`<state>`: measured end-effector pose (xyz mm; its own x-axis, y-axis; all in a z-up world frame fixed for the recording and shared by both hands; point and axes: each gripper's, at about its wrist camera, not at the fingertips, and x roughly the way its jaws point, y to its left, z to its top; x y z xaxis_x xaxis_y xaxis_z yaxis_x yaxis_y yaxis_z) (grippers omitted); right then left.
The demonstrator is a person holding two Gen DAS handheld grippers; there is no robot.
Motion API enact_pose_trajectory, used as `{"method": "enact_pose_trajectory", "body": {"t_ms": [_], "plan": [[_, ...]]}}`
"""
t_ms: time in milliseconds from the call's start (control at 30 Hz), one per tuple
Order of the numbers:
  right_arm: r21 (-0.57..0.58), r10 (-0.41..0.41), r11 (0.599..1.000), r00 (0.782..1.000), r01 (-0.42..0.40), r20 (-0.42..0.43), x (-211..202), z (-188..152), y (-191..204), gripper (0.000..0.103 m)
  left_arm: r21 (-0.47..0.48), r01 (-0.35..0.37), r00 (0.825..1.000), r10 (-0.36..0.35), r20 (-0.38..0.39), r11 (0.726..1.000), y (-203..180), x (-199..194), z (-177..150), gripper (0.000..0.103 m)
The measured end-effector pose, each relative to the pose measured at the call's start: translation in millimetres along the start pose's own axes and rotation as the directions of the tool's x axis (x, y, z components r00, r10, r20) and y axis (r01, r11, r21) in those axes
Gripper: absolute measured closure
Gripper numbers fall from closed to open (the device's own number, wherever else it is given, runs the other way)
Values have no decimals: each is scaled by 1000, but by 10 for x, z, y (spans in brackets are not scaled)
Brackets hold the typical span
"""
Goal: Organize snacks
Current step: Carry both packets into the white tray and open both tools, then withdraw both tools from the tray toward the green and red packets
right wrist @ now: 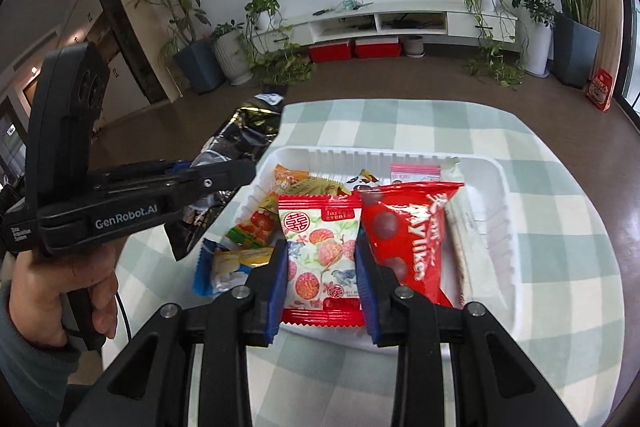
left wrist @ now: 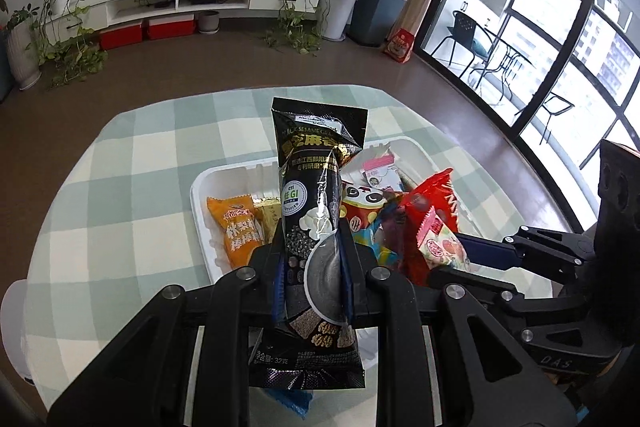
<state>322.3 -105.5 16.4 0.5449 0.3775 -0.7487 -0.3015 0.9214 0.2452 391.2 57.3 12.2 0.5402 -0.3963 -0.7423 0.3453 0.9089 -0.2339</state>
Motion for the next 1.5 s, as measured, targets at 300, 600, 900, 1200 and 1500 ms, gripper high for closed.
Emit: {"method": "enact_pose_trajectory", "body": {"t_ms": [300,600,900,1200,1500], "plan": [[-49,-38,998,999,36,-38,349,-63,-1,68,32,-26,997,28,-66,999,6,549,32,83],[-76,-101,992,993,96,-65,512,-183,-62,67,51,-48,994,53,-95,998,12,725,-41,81],[-107,-107,989,993,102,-46,552,-236,-36,64,63,-58,992,64,-105,996,-22,783,-44,72],[-105,-104,990,994,99,-42,548,-227,-33,58,69,-53,994,60,-90,996,-57,722,-52,43],[-96,-102,990,995,100,-15,488,-204,-60,53,64,-62,996,66,-52,996,-65,569,-74,38]]}}
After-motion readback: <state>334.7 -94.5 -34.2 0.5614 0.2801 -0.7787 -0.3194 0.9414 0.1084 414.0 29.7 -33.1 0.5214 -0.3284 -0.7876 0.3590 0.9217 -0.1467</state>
